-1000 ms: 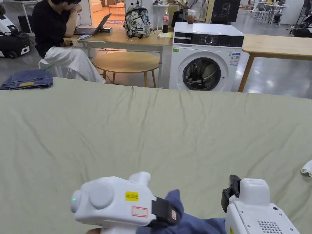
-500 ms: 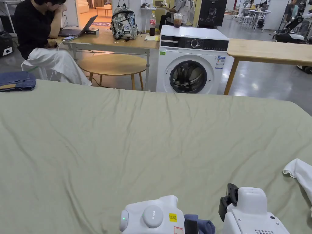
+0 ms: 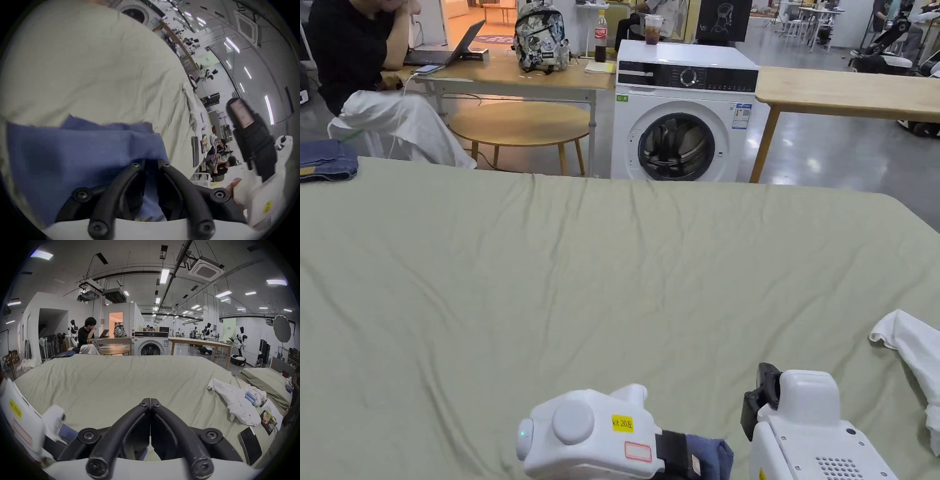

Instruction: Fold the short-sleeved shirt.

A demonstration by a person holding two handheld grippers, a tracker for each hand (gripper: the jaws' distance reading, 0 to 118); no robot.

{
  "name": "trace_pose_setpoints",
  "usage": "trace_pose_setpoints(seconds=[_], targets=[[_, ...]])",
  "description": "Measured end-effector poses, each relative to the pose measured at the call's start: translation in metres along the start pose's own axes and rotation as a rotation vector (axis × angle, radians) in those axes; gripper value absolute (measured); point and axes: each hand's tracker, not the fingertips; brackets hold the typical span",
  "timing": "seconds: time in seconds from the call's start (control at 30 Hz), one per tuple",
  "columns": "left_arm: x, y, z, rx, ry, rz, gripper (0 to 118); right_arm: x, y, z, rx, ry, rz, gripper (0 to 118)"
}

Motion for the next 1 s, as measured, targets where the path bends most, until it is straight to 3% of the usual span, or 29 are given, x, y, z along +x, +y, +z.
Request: trace_pose_setpoints(seconds=[0.23,0.5,0.67,0.87,1.0], targets=[[-0.005,-0.017,-0.053,-0.037,0.050,0.020,0,0.002,-0.002,-0.001,-0.011,-0.006,0.000,0],[0.005,-0.017,-0.030,-0.006,0.062,-0.072,0,-0.001,0.001,-0.002,0.001,-0.007,-0.002,0],[0.012,-0.012,0.044,0.240,0.124,-0.224,0,-0.008,0.008,-0.006,0.028,0.002,0.004,0],[0.011,-0.018,0.128,0.688,0.457,-0.429,0,-0.021,0.017,-0.010,0.075,0.013,0.005,0],[0.006,-0.026,0.161,0.953,0.605,-0.516,0,-0.028,0.024,-0.010,0.116,0.016,0.003,0]])
